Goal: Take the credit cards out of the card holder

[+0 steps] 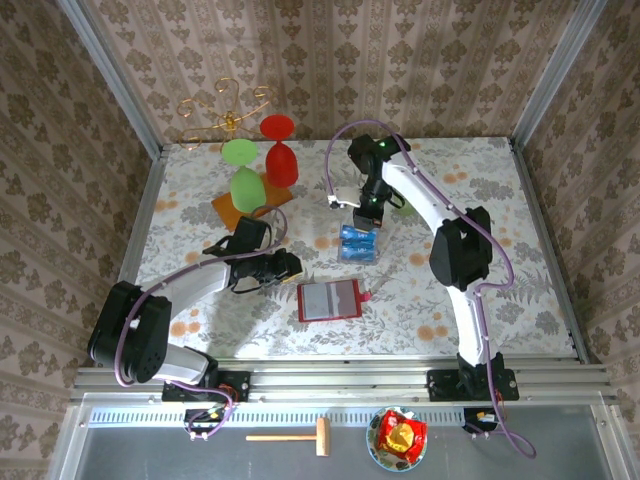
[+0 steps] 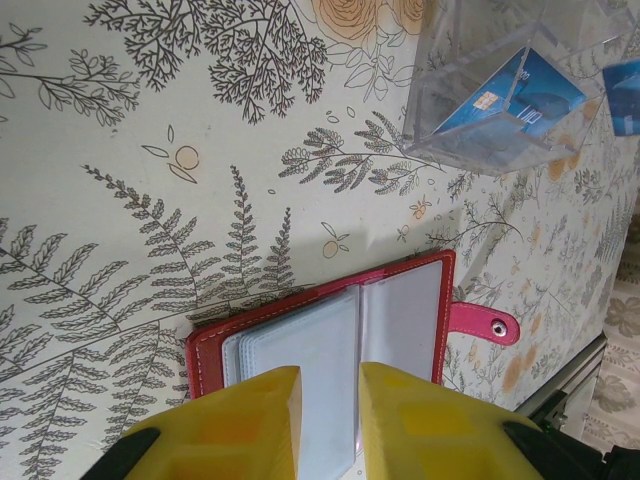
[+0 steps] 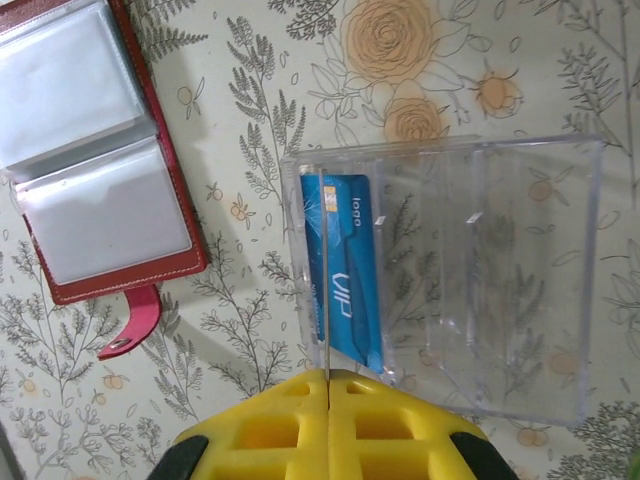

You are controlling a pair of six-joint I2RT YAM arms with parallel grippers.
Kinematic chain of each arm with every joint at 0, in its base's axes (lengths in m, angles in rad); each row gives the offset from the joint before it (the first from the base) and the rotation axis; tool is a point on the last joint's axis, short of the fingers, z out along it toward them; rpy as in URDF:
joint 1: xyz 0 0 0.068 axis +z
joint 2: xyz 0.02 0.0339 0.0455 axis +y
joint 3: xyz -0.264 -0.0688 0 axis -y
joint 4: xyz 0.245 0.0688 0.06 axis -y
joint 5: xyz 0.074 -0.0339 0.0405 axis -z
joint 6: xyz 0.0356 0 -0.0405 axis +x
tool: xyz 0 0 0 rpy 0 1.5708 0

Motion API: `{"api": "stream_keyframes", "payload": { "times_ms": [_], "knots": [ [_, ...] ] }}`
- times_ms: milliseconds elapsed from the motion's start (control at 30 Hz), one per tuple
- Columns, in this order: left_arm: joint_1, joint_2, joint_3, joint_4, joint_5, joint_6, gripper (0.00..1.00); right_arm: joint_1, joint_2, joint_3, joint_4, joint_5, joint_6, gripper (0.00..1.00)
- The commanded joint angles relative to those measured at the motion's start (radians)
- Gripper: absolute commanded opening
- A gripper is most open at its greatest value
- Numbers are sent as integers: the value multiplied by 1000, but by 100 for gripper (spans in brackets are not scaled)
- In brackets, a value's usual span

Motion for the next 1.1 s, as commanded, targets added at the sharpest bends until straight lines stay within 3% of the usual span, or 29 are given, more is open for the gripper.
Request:
{"api": "stream_keyframes", "payload": {
  "times_ms": [0, 767, 1067],
  "knots": [
    [6, -5, 8, -6, -3, -8, 23, -5, 36, 36, -62, -17, -11, 0],
    [6, 4, 7, -3, -3, -9, 23, -7, 121, -6, -50, -17, 3, 0],
    [5, 11, 12, 1, 3, -11, 22, -7, 121, -8, -39, 5, 38, 16]
  ]
}}
